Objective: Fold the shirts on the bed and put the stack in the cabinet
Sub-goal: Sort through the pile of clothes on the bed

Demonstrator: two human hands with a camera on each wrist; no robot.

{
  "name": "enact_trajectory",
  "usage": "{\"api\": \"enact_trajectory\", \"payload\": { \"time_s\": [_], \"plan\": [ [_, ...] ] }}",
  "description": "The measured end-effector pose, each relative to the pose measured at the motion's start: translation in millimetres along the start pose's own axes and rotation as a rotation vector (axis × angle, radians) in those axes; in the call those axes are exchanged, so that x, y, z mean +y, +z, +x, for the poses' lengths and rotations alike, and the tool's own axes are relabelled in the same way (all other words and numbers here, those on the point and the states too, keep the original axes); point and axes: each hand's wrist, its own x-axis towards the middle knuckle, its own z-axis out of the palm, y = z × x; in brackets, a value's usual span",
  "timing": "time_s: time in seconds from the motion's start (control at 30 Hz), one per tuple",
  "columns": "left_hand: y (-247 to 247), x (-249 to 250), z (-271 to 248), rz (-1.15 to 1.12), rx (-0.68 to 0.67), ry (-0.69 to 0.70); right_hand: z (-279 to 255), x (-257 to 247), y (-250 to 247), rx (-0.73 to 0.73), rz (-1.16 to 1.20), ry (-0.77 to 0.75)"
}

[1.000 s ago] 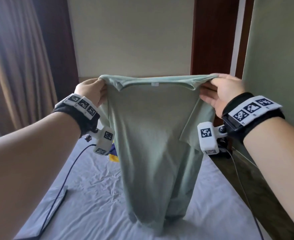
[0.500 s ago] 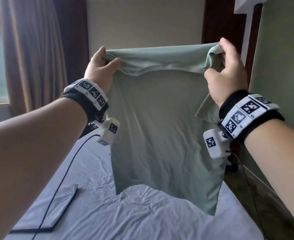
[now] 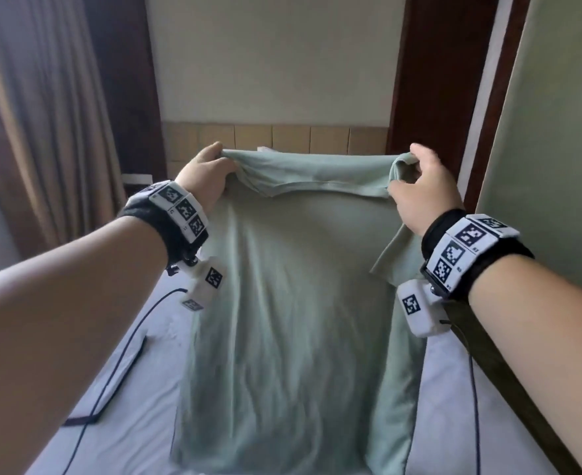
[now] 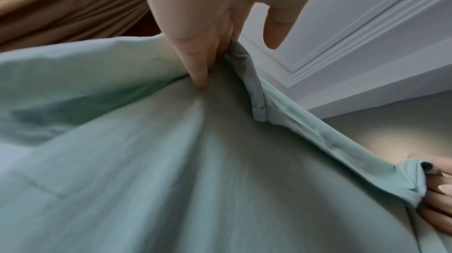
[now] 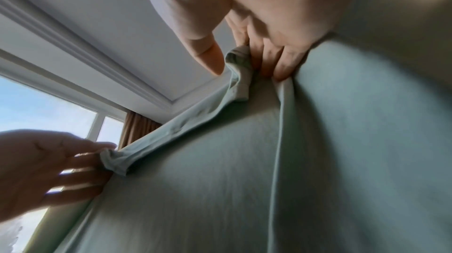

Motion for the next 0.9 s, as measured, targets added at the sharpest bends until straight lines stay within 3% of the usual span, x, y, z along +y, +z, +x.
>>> {"api": "enact_trajectory", "payload": {
  "time_s": [0.3, 0.43, 0.57, 0.67, 0.8, 0.9],
  "plan": [
    [13.7, -161.8, 36.5, -0.038, -0.057, -0.403, 0.7, 132.1, 79.3, -0.223, -0.133, 0.244],
    [19.4, -218.0, 58.7, 0.048, -0.02, -0.535, 13.1, 181.0, 114.9, -0.29, -0.187, 0.339],
    [30.1, -266.2, 102.6, 0.142, -0.069, -0.638, 38.9, 223.0, 159.1, -0.334, -0.256, 0.394],
    [42.5, -304.4, 153.1, 0.187, -0.099, -0.569, 67.5, 244.3, 198.6, -0.361, -0.296, 0.413],
    [67.1, -343.1, 202.2, 0.033, -0.1, -0.47, 96.0, 257.1, 252.7, -0.524, -0.325, 0.421],
    [73.3, -366.8, 199.8, 0.24, -0.121, -0.429, 82.4, 277.1, 275.5, -0.621, -0.452, 0.423]
  ]
}}
